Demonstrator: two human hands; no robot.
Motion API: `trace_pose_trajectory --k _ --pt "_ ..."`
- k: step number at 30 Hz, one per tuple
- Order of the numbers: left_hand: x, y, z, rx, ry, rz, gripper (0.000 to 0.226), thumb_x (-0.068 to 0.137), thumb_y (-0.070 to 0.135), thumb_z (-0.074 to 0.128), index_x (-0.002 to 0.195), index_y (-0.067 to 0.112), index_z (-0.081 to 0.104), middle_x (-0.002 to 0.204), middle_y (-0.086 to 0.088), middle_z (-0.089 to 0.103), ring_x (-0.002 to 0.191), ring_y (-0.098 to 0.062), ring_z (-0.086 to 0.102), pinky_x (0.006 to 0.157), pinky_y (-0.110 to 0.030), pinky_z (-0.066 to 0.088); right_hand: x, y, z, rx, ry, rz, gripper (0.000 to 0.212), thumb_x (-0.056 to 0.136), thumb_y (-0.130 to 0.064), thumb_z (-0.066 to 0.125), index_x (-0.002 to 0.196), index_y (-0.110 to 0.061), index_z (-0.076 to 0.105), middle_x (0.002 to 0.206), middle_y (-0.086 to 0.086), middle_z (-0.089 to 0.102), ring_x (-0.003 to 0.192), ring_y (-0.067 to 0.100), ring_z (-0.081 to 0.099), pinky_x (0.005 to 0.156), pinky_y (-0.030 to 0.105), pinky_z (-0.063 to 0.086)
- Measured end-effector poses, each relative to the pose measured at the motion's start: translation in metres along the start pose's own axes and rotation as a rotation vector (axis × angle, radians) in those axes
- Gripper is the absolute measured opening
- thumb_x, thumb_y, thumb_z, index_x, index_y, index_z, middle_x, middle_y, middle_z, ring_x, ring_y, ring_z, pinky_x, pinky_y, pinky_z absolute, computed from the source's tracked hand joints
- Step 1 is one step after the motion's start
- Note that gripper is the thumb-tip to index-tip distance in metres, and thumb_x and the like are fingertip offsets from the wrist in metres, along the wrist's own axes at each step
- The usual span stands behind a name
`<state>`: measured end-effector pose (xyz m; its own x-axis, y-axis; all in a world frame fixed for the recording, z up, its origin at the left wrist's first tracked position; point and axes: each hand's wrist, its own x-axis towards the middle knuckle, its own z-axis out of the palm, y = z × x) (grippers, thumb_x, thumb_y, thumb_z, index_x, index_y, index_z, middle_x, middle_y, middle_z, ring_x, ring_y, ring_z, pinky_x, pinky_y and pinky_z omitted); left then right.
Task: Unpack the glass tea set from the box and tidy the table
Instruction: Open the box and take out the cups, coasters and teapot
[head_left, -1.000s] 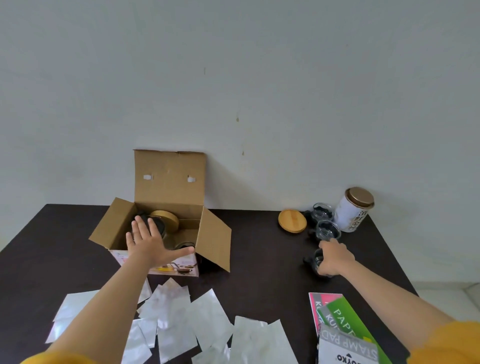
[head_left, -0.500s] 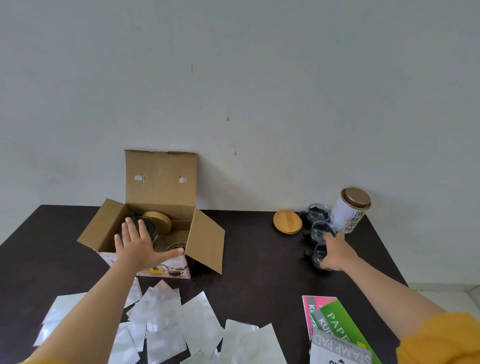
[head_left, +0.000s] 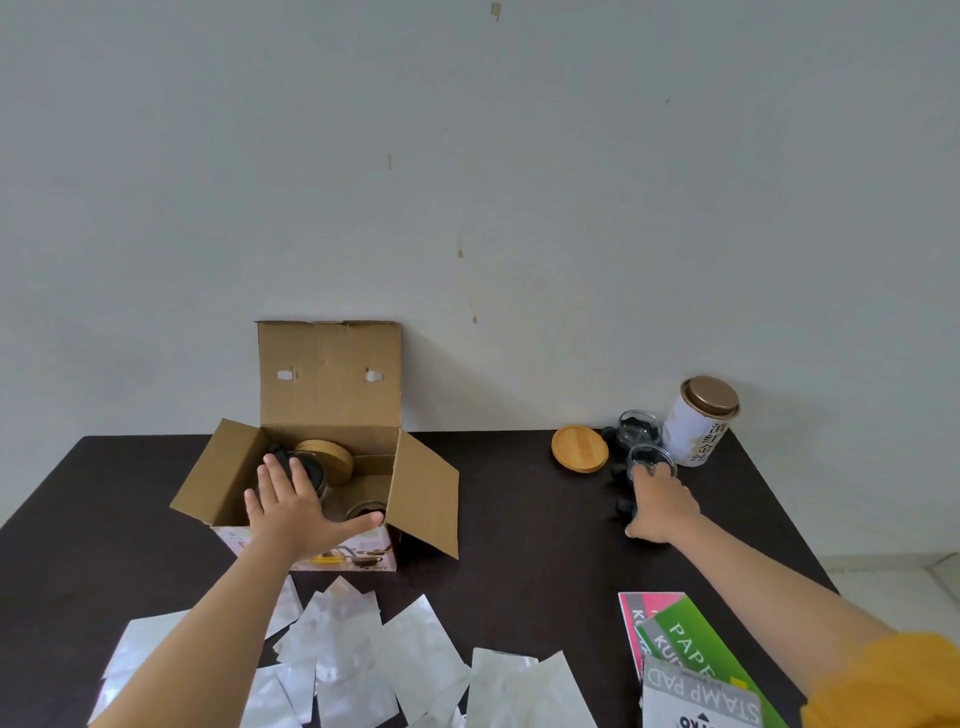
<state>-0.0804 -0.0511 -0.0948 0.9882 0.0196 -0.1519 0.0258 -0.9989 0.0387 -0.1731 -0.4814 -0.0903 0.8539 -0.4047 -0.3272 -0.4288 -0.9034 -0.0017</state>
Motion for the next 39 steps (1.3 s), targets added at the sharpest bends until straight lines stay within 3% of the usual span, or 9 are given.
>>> trace_pose_trajectory --k 5,13,19,23,28,34,39 --pt "-0.002 -0.003 -0.008 -0.022 -0.072 0.020 0.152 0.037 0.103 0.023 0.148 0.006 -0.010 0.155 -0.021 -0.015 0.144 -0.038 -0.009 0.115 -0.053 0.004 -0.022 -0.062 -0.011 0.084 0.057 -0.136 0.074 0.072 -0.029 0.075 0.135 -0.016 0.037 0.132 0.012 0.036 0.115 0.030 0.048 0.078 0.034 0.048" --pt "-0.002 -0.021 -0.026 -0.038 -0.211 0.153 0.151 0.037 0.099 0.031 0.147 0.007 -0.015 0.154 -0.021 -0.021 0.142 -0.040 -0.014 0.116 -0.049 0.003 -0.059 -0.193 -0.036 0.244 0.129 -0.333 0.069 0.082 -0.032 0.068 0.142 -0.018 0.036 0.136 0.006 0.037 0.124 0.025 0.040 0.087 0.038 0.050" --pt "0.006 -0.059 -0.035 0.082 -0.256 0.357 0.121 0.068 0.087 0.039 0.149 0.013 -0.013 0.155 -0.020 -0.017 0.144 -0.040 -0.006 0.116 -0.046 0.006 -0.080 -0.283 -0.035 0.343 0.160 -0.424 0.055 0.088 -0.029 0.064 0.137 -0.016 0.043 0.133 0.002 0.045 0.120 0.021 0.048 0.090 0.035 0.049" --pt "0.010 -0.071 -0.032 0.013 -0.263 0.412 0.096 0.083 0.076 0.031 0.150 0.021 -0.010 0.156 -0.015 -0.018 0.144 -0.036 -0.008 0.116 -0.046 0.003 -0.083 -0.323 -0.024 0.296 0.186 -0.431 0.045 0.087 -0.033 0.064 0.128 -0.018 0.052 0.124 0.000 0.054 0.111 0.021 0.056 0.084 0.031 0.051" --pt "0.018 -0.074 -0.023 -0.008 -0.255 0.430 0.083 0.092 0.064 0.028 0.150 0.020 -0.011 0.156 -0.015 -0.020 0.144 -0.033 -0.011 0.117 -0.046 -0.001 -0.079 -0.349 -0.015 0.236 -0.042 -0.358 0.022 0.089 -0.019 0.061 0.111 -0.015 0.058 0.109 0.004 0.060 0.100 0.022 0.058 0.065 0.020 0.036" --pt "0.025 -0.073 -0.022 0.069 -0.324 0.455 0.113 0.080 0.067 0.053 0.146 0.017 -0.024 0.152 -0.017 -0.030 0.142 -0.035 -0.020 0.116 -0.048 -0.003 -0.069 -0.371 -0.016 0.097 -0.304 -0.263 0.023 0.088 -0.021 0.064 0.107 -0.009 0.060 0.094 0.008 0.057 0.085 0.023 0.055 0.073 0.030 0.045" --pt "0.026 -0.073 -0.021 0.105 -0.322 0.464 0.121 0.076 0.067 0.058 0.144 0.016 -0.027 0.151 -0.017 -0.032 0.141 -0.036 -0.022 0.117 -0.049 -0.003 -0.060 -0.379 -0.014 -0.026 -0.345 -0.256 0.020 0.086 -0.019 0.065 0.104 -0.010 0.060 0.092 0.008 0.056 0.083 0.022 0.055 0.075 0.031 0.046"
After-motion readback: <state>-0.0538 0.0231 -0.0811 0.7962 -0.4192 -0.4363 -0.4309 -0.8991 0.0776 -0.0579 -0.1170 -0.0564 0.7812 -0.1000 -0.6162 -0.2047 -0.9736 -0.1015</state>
